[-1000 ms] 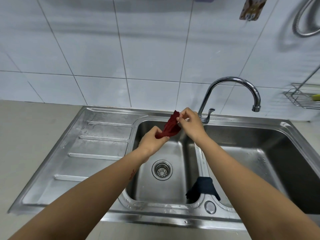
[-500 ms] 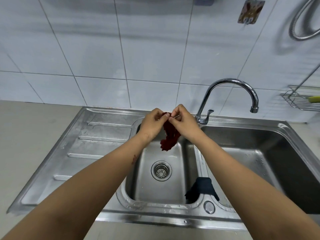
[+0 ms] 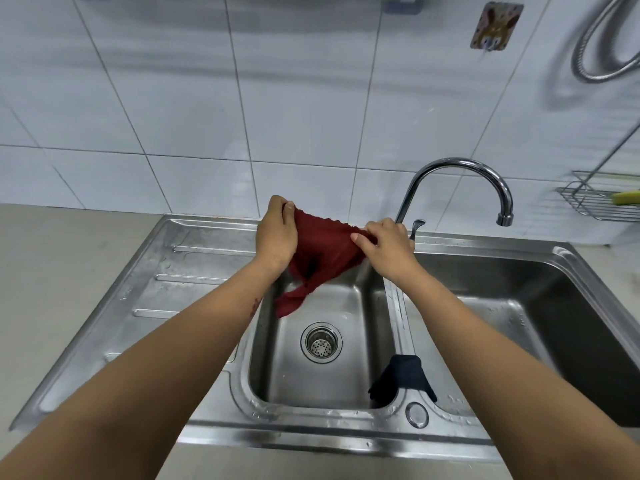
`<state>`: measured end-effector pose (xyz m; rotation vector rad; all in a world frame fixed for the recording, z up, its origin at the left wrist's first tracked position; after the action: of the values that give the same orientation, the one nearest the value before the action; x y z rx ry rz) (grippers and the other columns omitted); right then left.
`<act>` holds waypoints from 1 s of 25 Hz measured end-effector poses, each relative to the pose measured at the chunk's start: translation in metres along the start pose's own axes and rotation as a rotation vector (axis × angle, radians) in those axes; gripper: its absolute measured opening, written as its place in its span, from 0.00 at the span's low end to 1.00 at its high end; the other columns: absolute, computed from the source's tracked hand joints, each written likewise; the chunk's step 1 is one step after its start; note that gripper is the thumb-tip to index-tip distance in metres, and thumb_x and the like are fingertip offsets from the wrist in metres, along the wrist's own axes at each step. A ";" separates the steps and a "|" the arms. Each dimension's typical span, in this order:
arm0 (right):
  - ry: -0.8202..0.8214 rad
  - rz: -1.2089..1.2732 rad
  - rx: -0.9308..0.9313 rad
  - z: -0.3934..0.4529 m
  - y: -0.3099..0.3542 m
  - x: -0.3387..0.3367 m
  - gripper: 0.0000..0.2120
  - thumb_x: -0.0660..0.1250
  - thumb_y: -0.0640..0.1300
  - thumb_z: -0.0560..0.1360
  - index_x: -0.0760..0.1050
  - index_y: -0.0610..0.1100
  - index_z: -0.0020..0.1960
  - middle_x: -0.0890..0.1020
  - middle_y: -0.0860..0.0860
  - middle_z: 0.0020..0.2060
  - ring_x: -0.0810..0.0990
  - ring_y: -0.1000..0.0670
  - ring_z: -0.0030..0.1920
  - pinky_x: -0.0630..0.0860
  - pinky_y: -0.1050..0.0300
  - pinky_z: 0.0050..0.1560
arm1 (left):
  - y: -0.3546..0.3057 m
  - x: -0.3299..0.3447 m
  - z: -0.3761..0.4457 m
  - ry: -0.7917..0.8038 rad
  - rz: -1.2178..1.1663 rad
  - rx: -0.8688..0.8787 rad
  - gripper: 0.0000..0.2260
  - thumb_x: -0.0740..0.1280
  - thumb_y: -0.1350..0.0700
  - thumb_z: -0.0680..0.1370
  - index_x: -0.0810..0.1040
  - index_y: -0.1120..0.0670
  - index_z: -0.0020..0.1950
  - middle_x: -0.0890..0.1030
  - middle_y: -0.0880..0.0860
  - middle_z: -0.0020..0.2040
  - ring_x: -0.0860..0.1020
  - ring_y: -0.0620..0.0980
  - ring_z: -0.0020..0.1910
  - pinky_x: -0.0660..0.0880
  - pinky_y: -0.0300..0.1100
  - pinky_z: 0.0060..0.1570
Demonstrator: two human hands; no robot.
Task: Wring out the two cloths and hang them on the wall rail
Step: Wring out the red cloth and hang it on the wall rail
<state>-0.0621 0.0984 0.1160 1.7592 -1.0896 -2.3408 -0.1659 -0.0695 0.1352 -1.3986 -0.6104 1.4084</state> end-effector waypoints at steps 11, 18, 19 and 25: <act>0.225 0.402 0.165 -0.001 -0.017 -0.018 0.11 0.69 0.50 0.69 0.66 0.50 0.41 0.75 0.52 0.39 0.74 0.52 0.39 0.70 0.56 0.41 | 0.003 -0.010 0.022 0.252 -0.125 -0.067 0.06 0.63 0.60 0.80 0.76 0.56 0.55 0.77 0.51 0.47 0.75 0.45 0.43 0.72 0.33 0.41; 0.273 0.172 0.157 -0.009 -0.055 -0.009 0.07 0.70 0.38 0.72 0.74 0.47 0.40 0.77 0.56 0.33 0.75 0.54 0.37 0.69 0.62 0.39 | 0.014 -0.021 0.035 0.053 -0.155 -0.047 0.08 0.68 0.58 0.75 0.74 0.47 0.40 0.80 0.54 0.43 0.77 0.52 0.42 0.75 0.46 0.42; 0.246 0.195 0.175 -0.010 -0.058 -0.010 0.09 0.71 0.38 0.72 0.74 0.48 0.38 0.76 0.57 0.31 0.75 0.55 0.35 0.68 0.62 0.39 | 0.017 -0.024 0.037 0.039 -0.142 -0.047 0.07 0.68 0.57 0.75 0.74 0.47 0.40 0.80 0.54 0.43 0.78 0.53 0.43 0.77 0.48 0.45; 0.011 0.300 0.243 -0.006 -0.047 -0.023 0.05 0.70 0.39 0.72 0.76 0.47 0.43 0.79 0.54 0.36 0.78 0.50 0.43 0.70 0.59 0.46 | 0.028 -0.037 0.040 -0.018 0.014 -0.017 0.03 0.67 0.57 0.76 0.79 0.51 0.44 0.81 0.51 0.43 0.82 0.56 0.47 0.79 0.54 0.52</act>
<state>-0.0309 0.1408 0.1094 1.5368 -1.5689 -2.0922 -0.2189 -0.1002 0.1335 -1.4067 -0.6267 1.4311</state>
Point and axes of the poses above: each hand's wrist, its own z-axis towards the middle knuckle, its own x-axis out of the palm, y = z × x, the point moved 2 cm from there along z, towards the middle knuckle
